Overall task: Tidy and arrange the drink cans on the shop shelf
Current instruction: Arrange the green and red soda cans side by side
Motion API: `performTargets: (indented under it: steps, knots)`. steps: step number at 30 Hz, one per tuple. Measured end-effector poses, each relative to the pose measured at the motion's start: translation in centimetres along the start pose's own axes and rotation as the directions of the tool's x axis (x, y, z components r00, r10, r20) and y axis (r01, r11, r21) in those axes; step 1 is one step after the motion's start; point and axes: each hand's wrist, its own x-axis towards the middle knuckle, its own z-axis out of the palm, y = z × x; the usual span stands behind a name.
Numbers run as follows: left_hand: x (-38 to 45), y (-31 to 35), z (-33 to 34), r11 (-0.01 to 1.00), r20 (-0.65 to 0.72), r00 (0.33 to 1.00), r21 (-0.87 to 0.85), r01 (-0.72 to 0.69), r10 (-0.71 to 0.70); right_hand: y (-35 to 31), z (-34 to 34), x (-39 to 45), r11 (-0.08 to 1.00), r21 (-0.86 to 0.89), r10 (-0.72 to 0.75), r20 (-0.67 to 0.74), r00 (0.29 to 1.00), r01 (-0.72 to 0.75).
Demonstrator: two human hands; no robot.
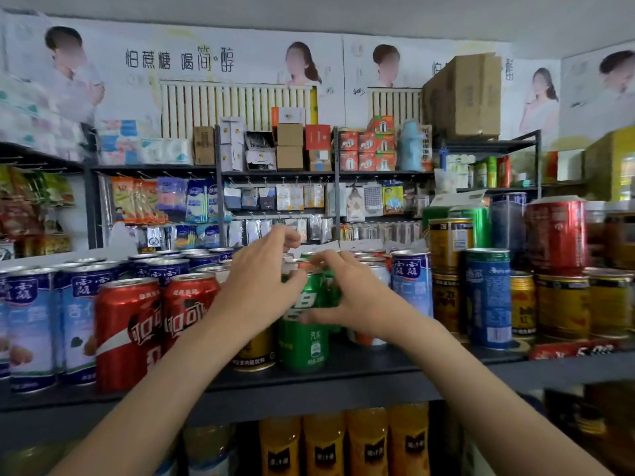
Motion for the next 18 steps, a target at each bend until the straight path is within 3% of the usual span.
performTargets:
  steps: [3,5,10,14,18]
  knots:
    - [0.3,1.4,0.6,0.998,0.02,0.998,0.005,-0.068,0.068,1.5,-3.9,-1.6,0.999,0.024,0.042,-0.238,0.97,-0.038]
    - [0.5,2.4,1.2,0.995,0.046,0.994,0.012,-0.096,0.095,3.2,-6.5,-2.6,0.994,-0.06,0.063,-0.364,0.929,-0.091]
    - [0.6,5.1,4.0,0.991,0.073,0.99,0.045,-0.126,0.122,8.7,-10.6,-5.2,0.946,-0.167,0.166,-0.49,0.856,-0.279]
    - [1.7,7.8,6.8,0.99,0.062,0.992,0.074,-0.117,0.112,12.2,-12.3,-6.8,0.891,-0.245,0.309,-0.291,0.905,-0.383]
    - [3.7,9.8,10.2,0.985,0.131,0.991,0.171,-0.036,0.014,14.4,-13.0,-7.6,0.934,-0.186,0.303,-0.044,0.952,-0.306]
